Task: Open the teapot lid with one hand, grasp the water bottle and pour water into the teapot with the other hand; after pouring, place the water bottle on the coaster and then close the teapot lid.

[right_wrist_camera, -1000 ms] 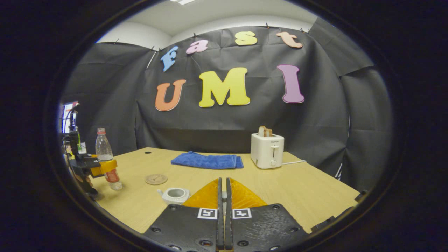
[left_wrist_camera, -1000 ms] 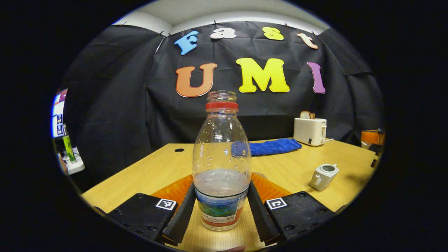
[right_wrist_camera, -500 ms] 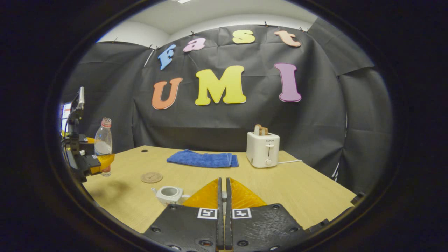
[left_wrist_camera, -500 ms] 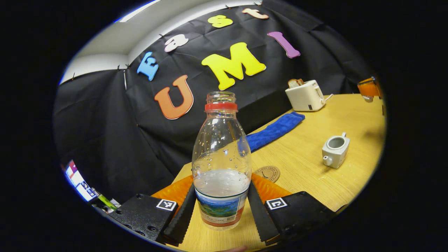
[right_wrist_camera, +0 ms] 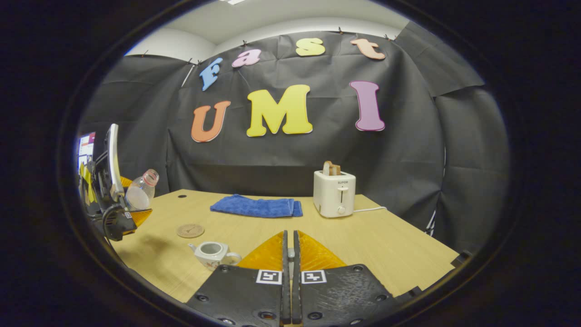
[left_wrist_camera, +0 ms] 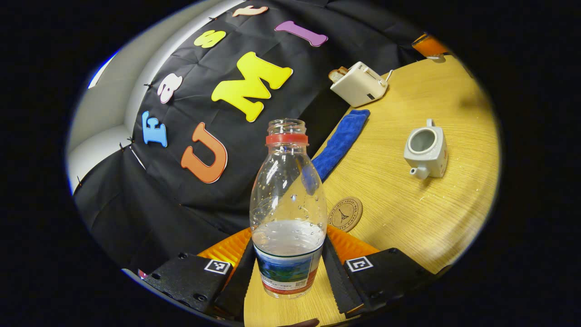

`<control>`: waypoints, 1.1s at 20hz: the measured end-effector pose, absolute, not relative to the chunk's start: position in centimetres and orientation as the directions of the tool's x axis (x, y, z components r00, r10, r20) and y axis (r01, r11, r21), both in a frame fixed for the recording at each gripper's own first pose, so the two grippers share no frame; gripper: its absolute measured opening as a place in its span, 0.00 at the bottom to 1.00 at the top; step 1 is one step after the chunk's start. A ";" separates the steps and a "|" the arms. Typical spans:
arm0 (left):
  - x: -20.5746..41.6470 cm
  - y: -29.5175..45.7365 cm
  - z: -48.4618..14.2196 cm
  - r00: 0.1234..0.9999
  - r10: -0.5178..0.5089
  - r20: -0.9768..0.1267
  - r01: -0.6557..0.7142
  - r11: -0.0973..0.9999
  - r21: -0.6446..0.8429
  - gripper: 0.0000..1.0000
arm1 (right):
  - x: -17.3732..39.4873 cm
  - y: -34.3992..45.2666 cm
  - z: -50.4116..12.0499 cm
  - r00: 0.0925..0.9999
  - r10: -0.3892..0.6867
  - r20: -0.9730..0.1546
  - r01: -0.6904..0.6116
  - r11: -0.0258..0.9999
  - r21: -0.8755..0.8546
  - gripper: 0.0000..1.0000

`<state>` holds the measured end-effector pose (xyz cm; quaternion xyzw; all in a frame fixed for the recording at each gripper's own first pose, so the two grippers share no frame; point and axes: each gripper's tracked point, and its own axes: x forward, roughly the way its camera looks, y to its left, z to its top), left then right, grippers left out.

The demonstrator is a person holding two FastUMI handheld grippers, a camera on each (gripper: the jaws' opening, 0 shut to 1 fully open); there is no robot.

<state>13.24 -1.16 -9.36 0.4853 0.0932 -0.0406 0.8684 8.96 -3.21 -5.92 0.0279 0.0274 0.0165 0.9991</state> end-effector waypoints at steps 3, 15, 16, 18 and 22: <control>13.7 -1.3 -9.5 0.976 0.062 -0.207 0.165 0.406 0.899 0.77 | 9.2 -3.6 -5.9 0.999 0.006 -0.053 -0.005 1.000 0.021 0.01; 14.2 -3.7 -10.5 0.971 0.111 -0.214 0.204 0.094 0.974 0.77 | 8.5 -4.9 -4.5 1.000 -0.028 -0.009 0.028 0.999 0.040 0.01; 14.1 -4.0 -10.6 0.971 0.114 -0.210 0.204 0.064 0.977 0.77 | 8.6 -4.9 -4.5 1.000 -0.028 -0.008 0.028 0.999 0.040 0.01; 13.9 -4.5 -10.9 0.972 0.120 -0.201 0.202 0.005 0.979 0.77 | 8.5 -5.0 -4.3 1.000 -0.029 -0.004 0.029 0.999 0.040 0.01; 13.4 -5.4 -10.3 0.977 0.132 -0.165 0.182 -0.133 0.974 0.77 | 8.2 -5.6 -3.6 0.999 -0.036 0.011 0.036 0.998 0.048 0.01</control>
